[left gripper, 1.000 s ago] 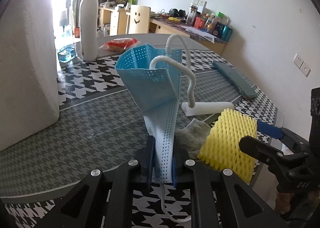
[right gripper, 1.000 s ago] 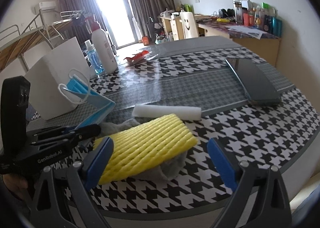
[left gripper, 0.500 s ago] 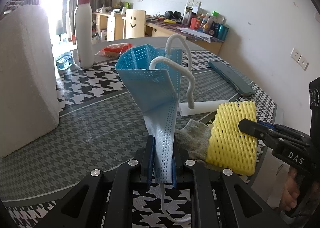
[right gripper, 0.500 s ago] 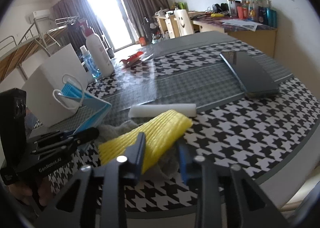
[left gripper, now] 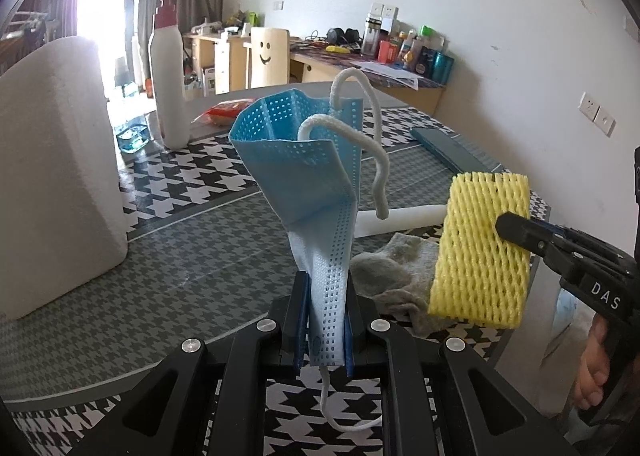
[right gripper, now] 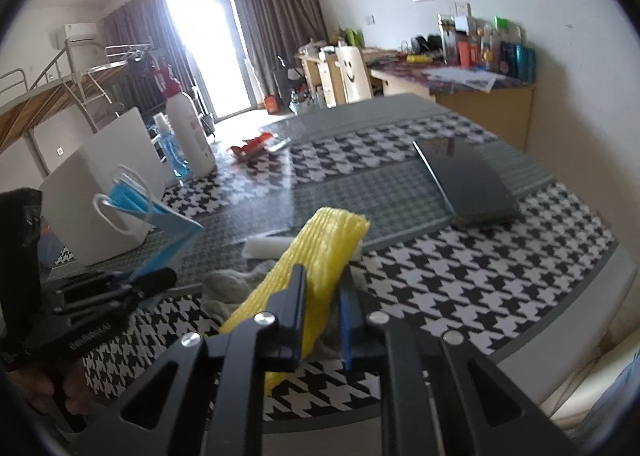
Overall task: Organize soft objects
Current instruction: 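Lift the yellow sponge with the right tool and adjust its grip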
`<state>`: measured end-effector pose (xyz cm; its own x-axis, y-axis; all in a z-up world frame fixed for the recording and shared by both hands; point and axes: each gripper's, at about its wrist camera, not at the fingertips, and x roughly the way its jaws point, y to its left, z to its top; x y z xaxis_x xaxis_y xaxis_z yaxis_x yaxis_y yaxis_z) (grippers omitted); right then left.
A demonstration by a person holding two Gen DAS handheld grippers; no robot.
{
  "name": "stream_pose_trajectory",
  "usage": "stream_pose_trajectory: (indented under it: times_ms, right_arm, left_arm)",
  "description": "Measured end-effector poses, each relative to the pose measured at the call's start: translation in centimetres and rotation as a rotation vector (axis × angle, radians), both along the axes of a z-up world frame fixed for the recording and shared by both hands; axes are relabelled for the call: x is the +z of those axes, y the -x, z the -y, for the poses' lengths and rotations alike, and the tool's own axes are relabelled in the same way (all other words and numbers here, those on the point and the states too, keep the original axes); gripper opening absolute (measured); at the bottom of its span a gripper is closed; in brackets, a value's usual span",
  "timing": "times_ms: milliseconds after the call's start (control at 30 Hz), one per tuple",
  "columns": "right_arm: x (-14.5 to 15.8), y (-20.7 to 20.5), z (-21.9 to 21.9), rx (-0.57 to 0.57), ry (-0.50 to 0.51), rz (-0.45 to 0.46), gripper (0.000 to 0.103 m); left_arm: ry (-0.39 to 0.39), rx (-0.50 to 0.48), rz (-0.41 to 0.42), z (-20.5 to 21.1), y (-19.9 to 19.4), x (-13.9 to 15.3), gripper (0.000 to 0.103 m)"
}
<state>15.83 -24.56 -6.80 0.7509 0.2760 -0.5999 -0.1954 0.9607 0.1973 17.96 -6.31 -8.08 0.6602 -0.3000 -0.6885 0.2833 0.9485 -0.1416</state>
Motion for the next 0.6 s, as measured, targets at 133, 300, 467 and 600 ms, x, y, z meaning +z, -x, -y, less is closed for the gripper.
stream_pose_trajectory:
  times_ms: [133,300,467,600]
  right_arm:
    - [1.0,0.5,-0.5,0.011,0.020,0.043,0.017]
    - [3.0,1.5,-0.7,0.033,0.012,0.104,0.015]
    - [3.6,1.4,-1.1,0.059,-0.004,0.120,0.015]
    - [2.5,0.7,-1.5,0.076,0.010,0.078,0.015]
  left_arm:
    - [0.009,0.005,0.018,-0.2,0.3,0.6,0.015]
    - [0.008,0.022,0.064,-0.9,1.4,1.8,0.015]
    - [0.002,0.023,0.076,-1.0,2.3,2.1,0.015]
    - [0.002,0.027,0.075,-1.1,2.7,2.0,0.015]
